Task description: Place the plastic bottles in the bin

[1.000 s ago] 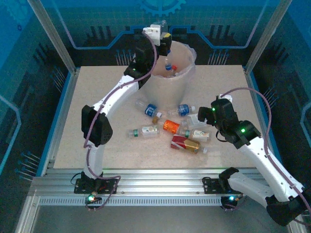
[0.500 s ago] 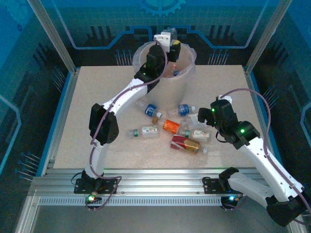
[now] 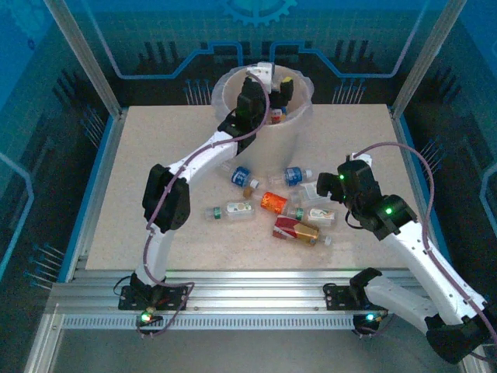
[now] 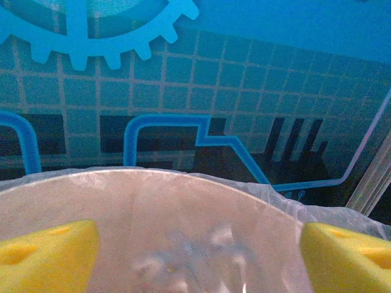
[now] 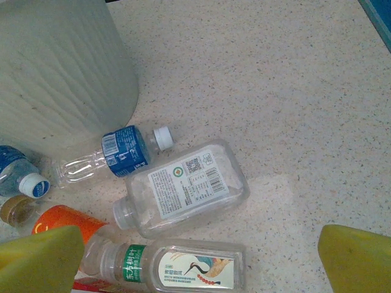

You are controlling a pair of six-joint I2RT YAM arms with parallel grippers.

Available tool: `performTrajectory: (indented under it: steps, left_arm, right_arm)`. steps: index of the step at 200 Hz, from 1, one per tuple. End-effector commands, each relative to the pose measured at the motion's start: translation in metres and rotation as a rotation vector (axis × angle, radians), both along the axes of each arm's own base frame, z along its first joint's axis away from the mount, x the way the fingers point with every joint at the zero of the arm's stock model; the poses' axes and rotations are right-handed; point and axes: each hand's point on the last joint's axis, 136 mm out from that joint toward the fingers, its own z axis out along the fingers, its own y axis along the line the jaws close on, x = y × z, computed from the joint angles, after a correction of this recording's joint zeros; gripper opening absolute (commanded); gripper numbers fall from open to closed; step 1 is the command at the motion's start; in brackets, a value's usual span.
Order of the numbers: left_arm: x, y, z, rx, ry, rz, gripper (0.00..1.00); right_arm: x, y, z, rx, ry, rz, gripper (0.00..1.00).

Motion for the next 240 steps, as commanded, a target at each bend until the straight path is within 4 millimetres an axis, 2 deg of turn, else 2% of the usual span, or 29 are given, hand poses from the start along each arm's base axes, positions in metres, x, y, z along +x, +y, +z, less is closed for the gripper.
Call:
performTrajectory:
  steps: [1, 11, 48, 97, 150, 173, 205, 221, 240]
  left_arm:
    - [-0.009, 0.003, 0.021, -0.046, -0.053, 0.011, 0.95]
    - [-0.010, 0.005, 0.024, -0.046, -0.060, 0.011, 0.99]
    - [-0.019, 0.011, 0.037, -0.053, -0.087, 0.015, 0.99]
    - [-0.034, 0.029, 0.064, -0.083, -0.117, 0.054, 0.99]
    - [-0.062, 0.047, 0.100, -0.089, -0.134, 0.063, 0.99]
    - [-0.075, 0.055, 0.109, -0.082, -0.130, 0.058, 0.99]
    - [-0.099, 0.066, 0.106, -0.061, -0.092, 0.031, 0.99]
    - [-0.114, 0.069, 0.097, -0.014, -0.063, 0.001, 0.99]
    - [-0.134, 0.074, 0.076, 0.071, -0.015, -0.038, 0.99]
  right_arm:
    - [-0.003, -0.008, -0.002, 0.003, 0.001, -0.041, 1.00]
    - [-0.003, -0.009, -0.002, 0.004, 0.002, -0.042, 1.00]
    - [-0.003, -0.009, -0.002, 0.007, -0.001, -0.045, 1.00]
    - [-0.005, -0.011, 0.001, 0.007, -0.007, -0.052, 1.00]
    - [-0.006, -0.012, 0.002, 0.020, -0.019, -0.056, 1.00]
    - [-0.006, -0.012, 0.002, 0.025, -0.019, -0.058, 1.00]
    - [-0.007, -0.012, 0.003, 0.026, -0.023, -0.062, 1.00]
    - [-0.006, -0.013, 0.002, 0.023, -0.021, -0.064, 1.00]
    - [-0.006, -0.015, 0.002, 0.023, -0.021, -0.074, 1.00]
